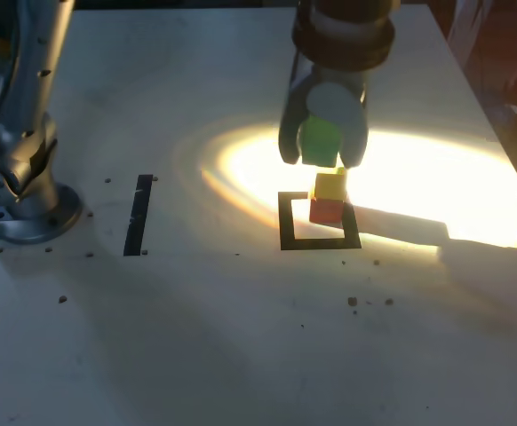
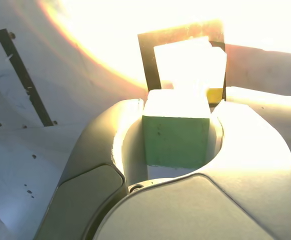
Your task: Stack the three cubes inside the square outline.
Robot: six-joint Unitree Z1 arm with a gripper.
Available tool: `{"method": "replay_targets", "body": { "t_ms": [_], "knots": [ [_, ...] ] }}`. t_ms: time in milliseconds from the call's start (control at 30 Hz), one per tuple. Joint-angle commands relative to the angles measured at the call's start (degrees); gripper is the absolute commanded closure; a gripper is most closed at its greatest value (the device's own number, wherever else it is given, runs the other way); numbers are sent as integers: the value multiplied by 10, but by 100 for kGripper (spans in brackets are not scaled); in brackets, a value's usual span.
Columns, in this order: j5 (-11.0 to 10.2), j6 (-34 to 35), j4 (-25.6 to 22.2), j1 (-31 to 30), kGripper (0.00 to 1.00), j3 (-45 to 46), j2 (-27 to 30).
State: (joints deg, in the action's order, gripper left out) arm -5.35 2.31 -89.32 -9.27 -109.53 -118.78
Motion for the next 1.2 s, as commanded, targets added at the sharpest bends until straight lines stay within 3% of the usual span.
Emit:
{"method": "replay_targets", "body": {
  "t_ms": [0, 600, 833, 1167],
  "knots": [
    [2, -2, 3, 2, 75, 0, -5],
    [-2, -21, 20, 24, 71, 5, -14],
    [13, -27, 20, 29, 51, 4, -20],
    [14, -30, 22, 31, 20, 7, -22]
  ]
}}
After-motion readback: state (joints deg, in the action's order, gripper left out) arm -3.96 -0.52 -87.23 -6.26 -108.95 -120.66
